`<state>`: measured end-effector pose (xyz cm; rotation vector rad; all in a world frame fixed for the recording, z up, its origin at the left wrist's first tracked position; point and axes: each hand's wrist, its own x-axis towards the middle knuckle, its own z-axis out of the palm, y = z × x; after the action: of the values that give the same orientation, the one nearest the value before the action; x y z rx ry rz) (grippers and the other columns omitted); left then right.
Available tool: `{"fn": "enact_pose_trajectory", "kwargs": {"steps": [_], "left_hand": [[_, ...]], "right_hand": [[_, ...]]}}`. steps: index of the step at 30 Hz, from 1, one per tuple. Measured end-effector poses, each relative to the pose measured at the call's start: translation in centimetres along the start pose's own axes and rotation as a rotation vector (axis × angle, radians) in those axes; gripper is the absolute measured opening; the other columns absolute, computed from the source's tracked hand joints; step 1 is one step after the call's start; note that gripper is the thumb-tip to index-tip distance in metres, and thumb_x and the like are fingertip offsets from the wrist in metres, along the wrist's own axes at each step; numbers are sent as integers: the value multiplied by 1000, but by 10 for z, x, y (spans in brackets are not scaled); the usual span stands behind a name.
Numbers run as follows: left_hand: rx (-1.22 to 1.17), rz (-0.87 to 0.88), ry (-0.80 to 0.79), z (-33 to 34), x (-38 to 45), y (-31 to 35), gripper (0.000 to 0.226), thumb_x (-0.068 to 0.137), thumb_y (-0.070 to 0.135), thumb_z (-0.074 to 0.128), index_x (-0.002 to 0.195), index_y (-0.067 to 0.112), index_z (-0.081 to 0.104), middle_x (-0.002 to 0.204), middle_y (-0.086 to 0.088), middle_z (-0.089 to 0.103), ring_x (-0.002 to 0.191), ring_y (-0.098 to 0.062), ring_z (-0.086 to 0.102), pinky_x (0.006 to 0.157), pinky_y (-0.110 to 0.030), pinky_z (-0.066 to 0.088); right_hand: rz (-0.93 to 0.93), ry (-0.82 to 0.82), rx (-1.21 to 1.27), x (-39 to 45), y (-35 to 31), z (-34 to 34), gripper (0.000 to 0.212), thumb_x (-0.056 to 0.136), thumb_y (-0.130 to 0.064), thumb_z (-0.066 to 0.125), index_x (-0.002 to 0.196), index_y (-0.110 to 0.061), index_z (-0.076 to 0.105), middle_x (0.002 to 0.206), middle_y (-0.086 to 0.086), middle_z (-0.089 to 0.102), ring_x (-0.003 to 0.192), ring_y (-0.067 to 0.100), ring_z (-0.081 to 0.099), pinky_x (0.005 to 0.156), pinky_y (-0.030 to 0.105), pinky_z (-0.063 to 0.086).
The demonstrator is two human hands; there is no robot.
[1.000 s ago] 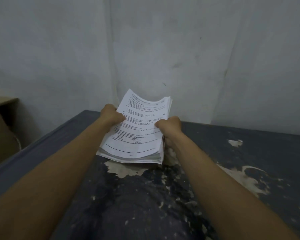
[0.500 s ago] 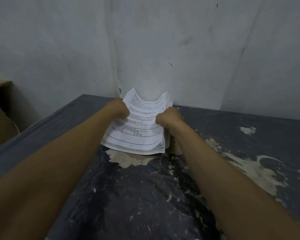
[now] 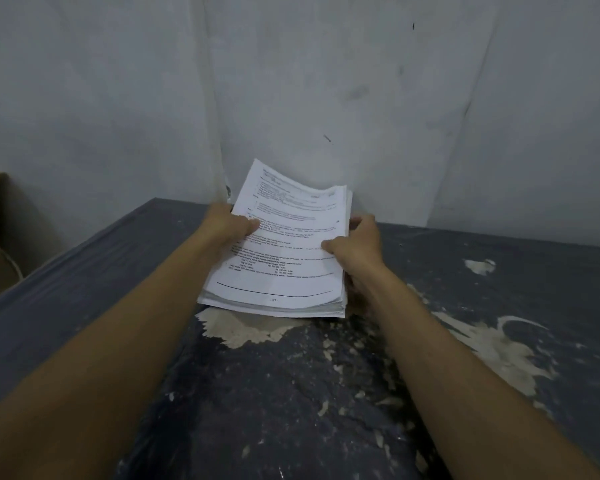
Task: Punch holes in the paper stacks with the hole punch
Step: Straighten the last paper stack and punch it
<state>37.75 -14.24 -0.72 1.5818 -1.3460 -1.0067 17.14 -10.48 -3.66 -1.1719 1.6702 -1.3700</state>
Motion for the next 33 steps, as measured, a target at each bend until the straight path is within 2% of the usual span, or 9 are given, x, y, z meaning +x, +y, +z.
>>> {"fn": "enact_pose_trajectory", "kwargs": {"steps": [3,6,9,11,14,20,25,29,33], "left_hand": [[-147,105,-22,10,-11,19,30,95,6,66,124,0,62,103,-9,72,57,-8,69,42,-18,51],[-130,263,-16,17,-18,37,35,98,17,64,131,7,58,120,-9,70,92,-19,73,72,-31,61],[-131,427,22,28,-29,51,38,99,24,62,133,10,51,126,-6,65,109,-23,66,94,-44,56],[-184,532,57,36,-36,57,36,99,24,63,129,9,51,124,-5,65,109,-22,66,94,-47,56],[-247,633,70,48,-44,62,33,98,22,63,127,9,52,125,-4,66,111,-20,65,96,-48,55],[-317,671,77,60,-49,63,32,98,17,64,126,9,51,124,-2,66,112,-14,66,98,-44,55],[-362,710,58,54,-45,68,29,95,16,68,120,15,52,122,-1,67,110,-13,67,94,-39,57],[-371,694,41,53,-44,64,33,91,21,74,117,18,53,116,8,68,100,-4,69,82,-25,59],[-358,667,31,52,-42,59,39,91,25,74,124,14,56,116,5,70,99,-8,71,80,-30,62]], "right_hand": [[-40,53,85,2,-12,-18,79,78,-2,79,143,-9,35,109,-4,55,90,11,58,55,15,43],[-161,128,86,5,-29,-42,50,78,-1,77,123,-14,58,112,-4,68,88,8,64,63,18,52],[-307,206,66,1,-45,-64,37,83,-1,70,110,-21,54,100,-13,63,84,-1,59,63,13,51],[-401,251,63,-5,-51,-78,36,87,-1,65,107,-26,48,95,-19,58,79,-5,58,55,5,47],[-476,262,76,-9,-55,-92,36,91,3,56,108,-26,43,96,-17,57,77,-13,58,56,3,45],[-508,186,96,-7,-56,-106,32,93,6,49,113,-18,41,100,-11,56,72,-17,55,55,5,45],[-540,172,122,-5,-61,-112,33,89,2,56,106,-23,44,102,-8,60,78,-11,60,59,8,49],[-423,113,86,1,-49,-116,25,84,-7,67,98,-20,52,98,-3,64,78,1,63,59,16,51],[-366,87,120,5,-37,-117,20,86,-12,71,101,-15,58,99,-2,67,86,11,66,67,23,55]]}}
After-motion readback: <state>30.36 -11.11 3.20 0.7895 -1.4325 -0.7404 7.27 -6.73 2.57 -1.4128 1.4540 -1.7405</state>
